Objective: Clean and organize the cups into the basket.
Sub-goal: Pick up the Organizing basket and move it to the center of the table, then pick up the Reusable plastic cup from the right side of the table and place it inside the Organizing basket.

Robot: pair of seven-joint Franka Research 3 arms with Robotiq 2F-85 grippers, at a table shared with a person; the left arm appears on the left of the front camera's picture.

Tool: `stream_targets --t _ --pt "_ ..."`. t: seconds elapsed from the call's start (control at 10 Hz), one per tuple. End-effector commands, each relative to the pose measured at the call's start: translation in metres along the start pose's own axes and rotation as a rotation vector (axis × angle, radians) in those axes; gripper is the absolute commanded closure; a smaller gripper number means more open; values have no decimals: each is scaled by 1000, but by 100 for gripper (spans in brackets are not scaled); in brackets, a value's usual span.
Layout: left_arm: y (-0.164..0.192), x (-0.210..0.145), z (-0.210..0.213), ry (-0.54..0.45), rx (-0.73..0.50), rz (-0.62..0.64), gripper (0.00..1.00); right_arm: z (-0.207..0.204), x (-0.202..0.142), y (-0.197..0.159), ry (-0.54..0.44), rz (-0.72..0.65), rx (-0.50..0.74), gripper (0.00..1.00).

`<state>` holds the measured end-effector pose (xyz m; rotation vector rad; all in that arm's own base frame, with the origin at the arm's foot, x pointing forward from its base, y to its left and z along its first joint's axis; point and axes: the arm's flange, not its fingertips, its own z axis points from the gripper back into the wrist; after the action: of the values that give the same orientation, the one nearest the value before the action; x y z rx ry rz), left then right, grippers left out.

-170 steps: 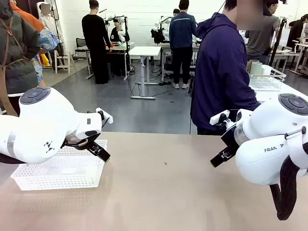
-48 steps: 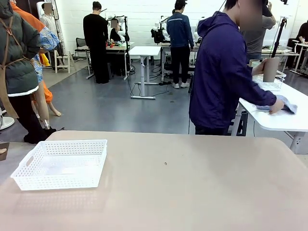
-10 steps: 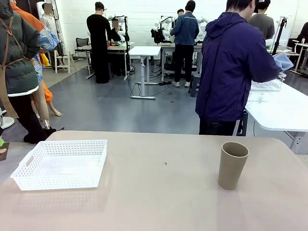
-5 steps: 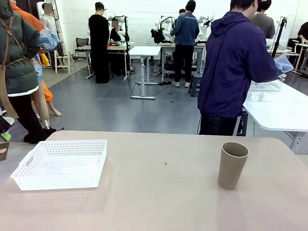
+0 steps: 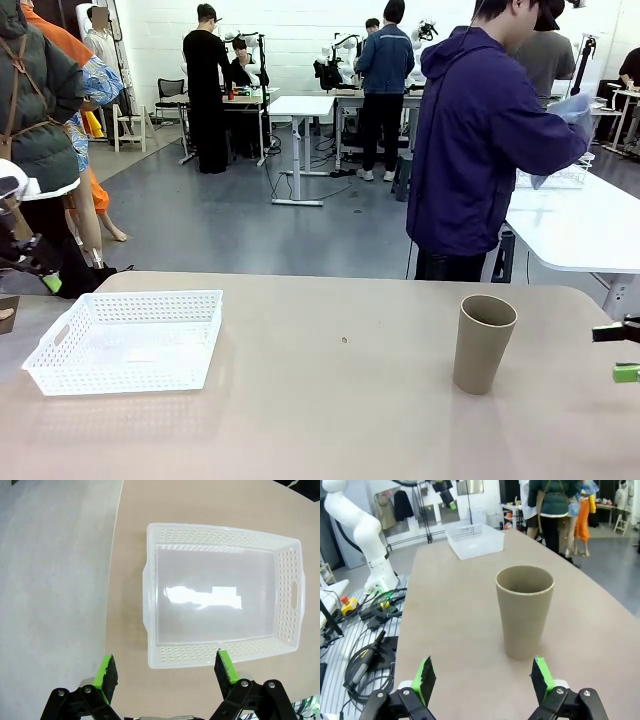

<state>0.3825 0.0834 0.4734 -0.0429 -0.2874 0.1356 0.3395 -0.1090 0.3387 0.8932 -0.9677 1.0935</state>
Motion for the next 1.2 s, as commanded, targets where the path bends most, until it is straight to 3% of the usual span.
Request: stream_targets --t 0.0,0.3,0.6,1.1 --pt "-10 13 -11 -1 49 29 0 -10 -5 -5 9 8 -16 0" --pt "-6 16 -34 67 155 54 0 0 0 0 0 0 0 0" --pt "1 8 -58 112 129 29 0 0 0 0 0 0 0 0" --pt "1 6 -60 117 116 34 0 0 0 0 0 0 0 0"
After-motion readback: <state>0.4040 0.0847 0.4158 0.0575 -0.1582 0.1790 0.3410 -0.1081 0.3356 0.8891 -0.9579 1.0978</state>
